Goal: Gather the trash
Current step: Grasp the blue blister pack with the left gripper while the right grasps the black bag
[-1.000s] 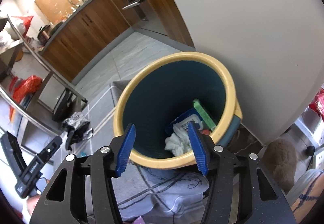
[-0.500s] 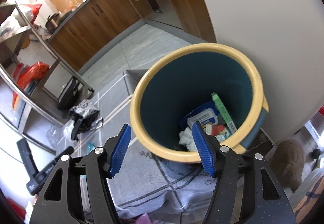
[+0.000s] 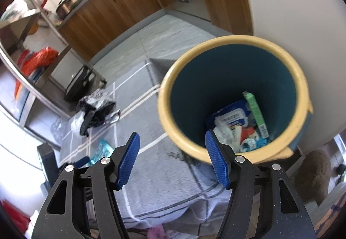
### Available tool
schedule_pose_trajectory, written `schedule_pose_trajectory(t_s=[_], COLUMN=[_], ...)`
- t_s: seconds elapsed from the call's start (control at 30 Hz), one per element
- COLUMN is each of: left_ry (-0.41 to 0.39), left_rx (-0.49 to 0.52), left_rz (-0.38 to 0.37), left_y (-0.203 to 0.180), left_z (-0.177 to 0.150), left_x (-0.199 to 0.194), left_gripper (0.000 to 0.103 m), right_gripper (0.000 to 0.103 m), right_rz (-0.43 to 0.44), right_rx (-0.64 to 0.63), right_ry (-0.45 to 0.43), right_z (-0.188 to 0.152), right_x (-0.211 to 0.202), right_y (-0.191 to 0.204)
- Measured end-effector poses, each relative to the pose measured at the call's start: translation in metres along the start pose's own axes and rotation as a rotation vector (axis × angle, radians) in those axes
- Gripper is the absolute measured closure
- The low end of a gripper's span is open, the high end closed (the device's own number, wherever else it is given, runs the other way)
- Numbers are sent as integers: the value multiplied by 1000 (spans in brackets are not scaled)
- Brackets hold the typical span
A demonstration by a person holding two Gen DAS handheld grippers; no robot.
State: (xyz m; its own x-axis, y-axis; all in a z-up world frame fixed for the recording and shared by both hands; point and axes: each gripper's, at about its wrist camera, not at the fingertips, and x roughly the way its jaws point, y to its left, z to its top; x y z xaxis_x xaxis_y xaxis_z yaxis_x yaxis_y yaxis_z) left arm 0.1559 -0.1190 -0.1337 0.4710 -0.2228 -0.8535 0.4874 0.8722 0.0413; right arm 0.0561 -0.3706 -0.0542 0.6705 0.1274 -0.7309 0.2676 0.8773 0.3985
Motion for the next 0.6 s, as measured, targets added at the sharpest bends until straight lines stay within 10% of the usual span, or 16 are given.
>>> schedule_pose_trajectory(t_s=[0.6], left_ry=[-86], left_rx=[-211], left_rz=[-15], left_y=[66], left_z=[-20], left_x=[-41], left_gripper=[34], right_gripper=[38], right_rz=[305], right_rx=[29], right_ry=[207], right_z=[2], right_x=[96], right_y=[114])
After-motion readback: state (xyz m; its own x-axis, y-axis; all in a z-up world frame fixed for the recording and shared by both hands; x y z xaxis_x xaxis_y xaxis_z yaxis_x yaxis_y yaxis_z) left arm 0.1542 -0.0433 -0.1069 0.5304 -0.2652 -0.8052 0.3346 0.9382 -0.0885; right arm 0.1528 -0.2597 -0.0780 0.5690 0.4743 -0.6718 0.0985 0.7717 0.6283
